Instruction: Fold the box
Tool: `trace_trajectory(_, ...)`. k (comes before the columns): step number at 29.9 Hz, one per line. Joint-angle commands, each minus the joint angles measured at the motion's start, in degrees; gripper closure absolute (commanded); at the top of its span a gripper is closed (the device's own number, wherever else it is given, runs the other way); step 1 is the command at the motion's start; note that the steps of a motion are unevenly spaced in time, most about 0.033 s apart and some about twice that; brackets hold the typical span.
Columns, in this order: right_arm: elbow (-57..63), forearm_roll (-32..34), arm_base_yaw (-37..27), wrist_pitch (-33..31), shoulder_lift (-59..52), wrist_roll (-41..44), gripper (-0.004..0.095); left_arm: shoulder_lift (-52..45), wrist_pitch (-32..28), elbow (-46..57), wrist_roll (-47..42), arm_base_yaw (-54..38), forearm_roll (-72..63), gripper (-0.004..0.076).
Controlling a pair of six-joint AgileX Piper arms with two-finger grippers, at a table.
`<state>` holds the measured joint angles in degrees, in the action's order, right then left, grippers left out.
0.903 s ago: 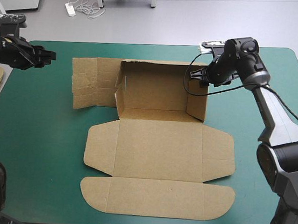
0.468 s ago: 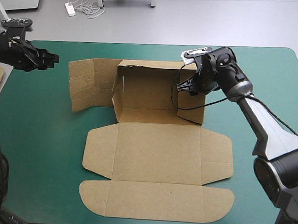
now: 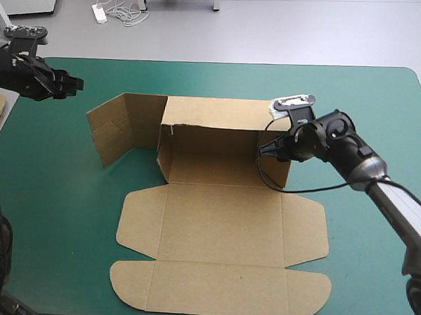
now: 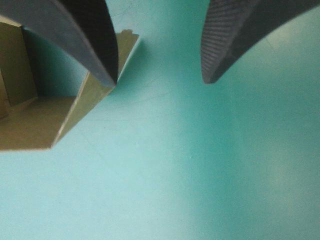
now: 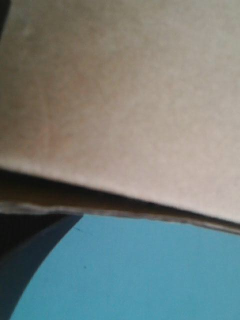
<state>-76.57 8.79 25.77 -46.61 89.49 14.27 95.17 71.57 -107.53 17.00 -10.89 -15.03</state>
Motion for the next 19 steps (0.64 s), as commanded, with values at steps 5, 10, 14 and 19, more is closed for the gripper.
trace_trajectory(5, 15.7, 1.1, 3.0, 18.4, -10.7, 2.6, 0.0434, -2.4, -2.0, -1.8, 0.2, 0.0, -1.6, 0.0356)
trace_trajectory(10, 21.6, 2.6, 3.8, 24.6, -10.9, 5.8, 0.0433, -2.4, -1.8, -1.8, 0.2, 0.0, -1.6, 0.0356)
trace_trajectory(14, 24.6, 9.2, 3.8, 28.1, -10.9, 12.2, 0.0433, -2.4, -0.8, -1.8, 0.2, 0.0, -1.7, 0.0356)
trace_trajectory(19, 25.5, 13.7, 3.8, 30.4, -9.2, 16.2, 0.0434, -2.4, -0.5, -1.8, 0.2, 0.0, -1.8, 0.0356)
